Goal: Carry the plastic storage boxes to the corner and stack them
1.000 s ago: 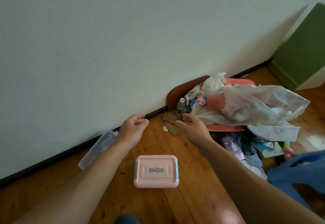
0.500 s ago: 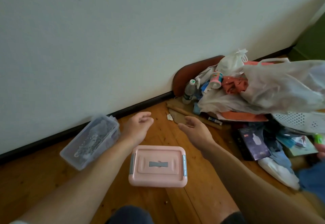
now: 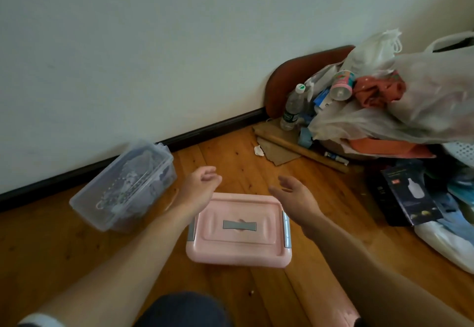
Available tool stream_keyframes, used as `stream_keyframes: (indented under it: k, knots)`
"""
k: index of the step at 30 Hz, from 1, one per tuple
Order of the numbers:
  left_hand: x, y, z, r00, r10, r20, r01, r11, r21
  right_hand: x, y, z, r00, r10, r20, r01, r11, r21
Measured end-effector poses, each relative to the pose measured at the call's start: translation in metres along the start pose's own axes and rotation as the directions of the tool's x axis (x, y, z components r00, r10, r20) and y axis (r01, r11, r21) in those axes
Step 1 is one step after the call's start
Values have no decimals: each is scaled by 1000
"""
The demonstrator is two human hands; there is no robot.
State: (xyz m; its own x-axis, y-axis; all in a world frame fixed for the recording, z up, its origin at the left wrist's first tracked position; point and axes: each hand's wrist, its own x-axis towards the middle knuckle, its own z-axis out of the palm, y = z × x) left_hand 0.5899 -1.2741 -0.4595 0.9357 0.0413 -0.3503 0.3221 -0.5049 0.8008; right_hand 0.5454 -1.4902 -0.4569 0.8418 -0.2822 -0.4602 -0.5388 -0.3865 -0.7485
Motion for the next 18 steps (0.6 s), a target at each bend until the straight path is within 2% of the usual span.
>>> stream_keyframes:
  k: [4, 8, 12, 18]
  knots:
    - [5, -22, 9, 998, -43, -40, 46, 997, 61, 5, 24, 8, 999, 50, -3, -50, 999, -2]
    - [5, -43, 13, 996, -55, -71, 59, 997, 50, 6, 43, 14, 993, 116, -7, -116, 993, -6]
    - [5, -58, 10, 986, -143, -89, 148, 988, 50, 7, 56, 20, 991, 137, 5, -136, 991, -5]
    - [4, -75, 10, 946, -320, 56, 318, 947, 43, 8, 64, 27, 985, 171, 22, -168, 980, -110]
